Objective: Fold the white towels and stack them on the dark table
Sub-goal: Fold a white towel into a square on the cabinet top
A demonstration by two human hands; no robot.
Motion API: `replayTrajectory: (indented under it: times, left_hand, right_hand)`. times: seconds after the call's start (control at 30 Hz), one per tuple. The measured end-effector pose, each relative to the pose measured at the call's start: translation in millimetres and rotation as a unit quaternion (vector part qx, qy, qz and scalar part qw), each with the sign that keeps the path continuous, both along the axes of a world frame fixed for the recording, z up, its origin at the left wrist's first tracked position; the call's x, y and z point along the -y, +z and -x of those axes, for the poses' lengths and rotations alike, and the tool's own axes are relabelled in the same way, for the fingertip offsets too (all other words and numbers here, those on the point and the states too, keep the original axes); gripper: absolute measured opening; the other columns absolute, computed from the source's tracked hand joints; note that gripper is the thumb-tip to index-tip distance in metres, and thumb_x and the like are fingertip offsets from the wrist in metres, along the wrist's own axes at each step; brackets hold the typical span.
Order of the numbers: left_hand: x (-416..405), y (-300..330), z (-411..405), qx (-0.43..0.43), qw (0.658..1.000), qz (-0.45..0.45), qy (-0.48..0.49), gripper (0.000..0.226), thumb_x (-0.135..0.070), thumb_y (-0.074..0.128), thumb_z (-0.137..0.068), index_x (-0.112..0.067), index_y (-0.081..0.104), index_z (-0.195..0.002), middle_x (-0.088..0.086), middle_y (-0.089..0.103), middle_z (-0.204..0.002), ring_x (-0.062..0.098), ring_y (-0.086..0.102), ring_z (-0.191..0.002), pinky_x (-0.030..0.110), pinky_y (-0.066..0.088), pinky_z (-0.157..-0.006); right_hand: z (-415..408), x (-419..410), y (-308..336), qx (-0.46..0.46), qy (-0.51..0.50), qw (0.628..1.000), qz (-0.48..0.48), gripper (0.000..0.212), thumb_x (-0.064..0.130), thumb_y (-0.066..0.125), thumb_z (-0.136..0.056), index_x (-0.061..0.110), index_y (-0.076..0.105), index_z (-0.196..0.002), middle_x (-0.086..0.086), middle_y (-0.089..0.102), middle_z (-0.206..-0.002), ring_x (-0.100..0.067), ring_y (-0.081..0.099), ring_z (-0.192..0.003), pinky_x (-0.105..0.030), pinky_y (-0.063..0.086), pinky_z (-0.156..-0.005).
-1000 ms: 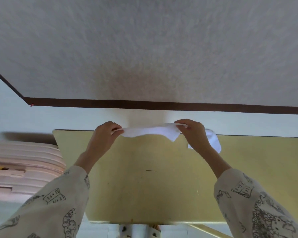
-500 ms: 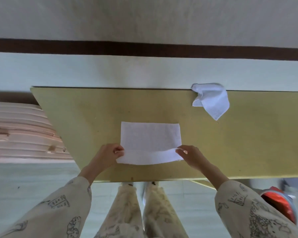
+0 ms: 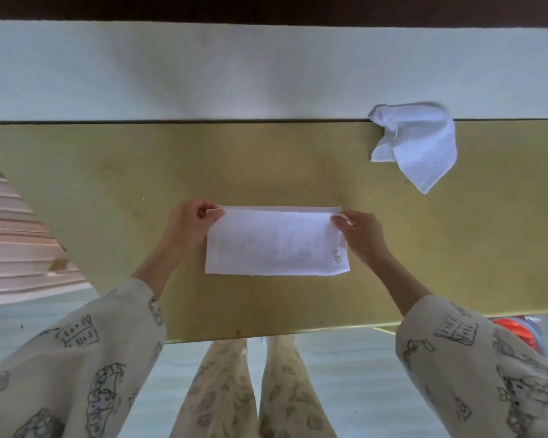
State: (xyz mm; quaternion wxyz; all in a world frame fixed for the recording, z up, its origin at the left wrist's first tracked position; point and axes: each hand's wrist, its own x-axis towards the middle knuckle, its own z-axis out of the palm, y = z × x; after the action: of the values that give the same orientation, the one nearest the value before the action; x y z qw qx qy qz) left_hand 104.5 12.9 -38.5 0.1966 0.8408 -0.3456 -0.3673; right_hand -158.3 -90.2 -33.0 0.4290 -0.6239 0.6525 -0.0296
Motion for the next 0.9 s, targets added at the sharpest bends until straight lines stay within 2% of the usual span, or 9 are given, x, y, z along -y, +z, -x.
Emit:
replayTrajectory:
  times: [0.1,0.17,0.23,0.3,0.33,0.43,0.53,0.77,0.9]
  left_hand:
    - [5.3,-6.1,0.8,0.006,1.000,-0.017,0.013,0.022,-0.027,0.059,-0.088,-0.008,0.065,-0.098,0.000,0.057,-0.083,0.016,0.050,-0.079,0.023,0.033,-0.068]
    - [7.1,-8.0,0.8,0.006,0.999,-0.025,0.020,0.019,-0.027,0.059,-0.088,-0.010,0.063,-0.094,-0.005,0.054,-0.075,0.015,0.049,-0.075,0.022,0.032,-0.059]
    - [9.3,-9.4,0.8,0.008,0.999,-0.031,0.019,0.017,-0.027,0.058,-0.088,-0.010,0.061,-0.090,-0.009,0.052,-0.071,0.012,0.048,-0.068,0.018,0.032,-0.054]
    - [10.9,-11.0,0.4,0.008,0.999,-0.036,0.019,0.016,-0.026,0.057,-0.088,-0.010,0.060,-0.089,-0.010,0.051,-0.071,0.006,0.046,-0.064,0.017,0.031,-0.053]
    - [11.1,-11.4,0.4,0.006,0.999,-0.037,0.021,0.016,-0.026,0.057,-0.089,-0.010,0.060,-0.088,-0.009,0.051,-0.072,0.004,0.045,-0.063,0.017,0.031,-0.053]
    - [12.2,-12.3,0.8,-0.001,0.999,-0.036,0.023,0.014,-0.023,0.056,-0.089,-0.010,0.058,-0.087,-0.007,0.051,-0.072,0.005,0.044,-0.062,0.018,0.031,-0.052]
    - [12.9,-12.0,1.9,-0.004,0.999,-0.033,0.025,0.012,-0.021,0.055,-0.089,-0.010,0.056,-0.084,-0.007,0.050,-0.071,0.006,0.044,-0.061,0.018,0.030,-0.051]
    - [14.5,-12.8,4.6,0.004,0.999,-0.029,0.035,0.014,-0.018,0.054,-0.088,-0.005,0.057,-0.085,-0.004,0.050,-0.070,0.007,0.042,-0.060,0.018,0.031,-0.051]
    - [15.1,-13.5,4.3,0.000,0.999,-0.037,0.038,0.016,-0.021,0.054,-0.088,-0.005,0.057,-0.088,-0.004,0.050,-0.072,0.008,0.043,-0.060,0.020,0.031,-0.051]
  right_hand:
    - [-1.7,4.0,-9.7,-0.016,-0.010,1.000,0.002,0.017,0.016,0.056,-0.089,0.008,0.069,-0.097,-0.004,0.063,-0.083,-0.016,0.053,-0.079,-0.019,0.032,-0.054]
    - [-2.6,5.6,-12.7,-0.028,-0.006,1.000,0.003,0.015,0.017,0.054,-0.091,0.008,0.066,-0.094,-0.002,0.058,-0.077,-0.018,0.050,-0.076,-0.014,0.032,-0.053]
    - [-3.9,8.8,-14.2,-0.050,0.014,0.999,0.001,0.015,0.019,0.052,-0.092,0.008,0.060,-0.086,0.000,0.054,-0.071,-0.020,0.049,-0.073,-0.019,0.032,-0.053]
    - [-5.9,14.6,-16.1,-0.068,0.033,0.997,-0.002,0.018,0.021,0.051,-0.092,0.006,0.059,-0.086,-0.001,0.056,-0.076,-0.020,0.050,-0.075,-0.028,0.032,-0.058]
    - [-6.9,17.3,-17.1,-0.079,0.042,0.996,-0.007,0.019,0.023,0.051,-0.092,0.007,0.059,-0.085,-0.001,0.056,-0.079,-0.020,0.050,-0.076,-0.027,0.032,-0.062]
    - [-9.9,24.3,-19.2,-0.115,0.069,0.991,-0.020,0.029,0.024,0.050,-0.091,0.015,0.046,-0.064,0.002,0.050,-0.067,-0.022,0.048,-0.073,-0.028,0.031,-0.057]
    - [-12.2,28.3,-20.6,-0.125,0.065,0.989,-0.034,0.037,0.023,0.051,-0.089,0.019,0.037,-0.055,0.004,0.043,-0.059,-0.023,0.045,-0.069,-0.026,0.028,-0.050]
    - [-13.5,32.6,-20.9,-0.126,0.069,0.989,-0.044,0.034,0.023,0.050,-0.088,0.018,0.041,-0.056,-0.006,0.054,-0.071,-0.024,0.048,-0.070,-0.028,0.029,-0.053]
    - [-11.2,30.1,-19.9,-0.119,0.082,0.989,-0.042,0.021,0.028,0.048,-0.092,0.017,0.050,-0.075,-0.003,0.053,-0.076,-0.022,0.047,-0.074,-0.025,0.031,-0.065]
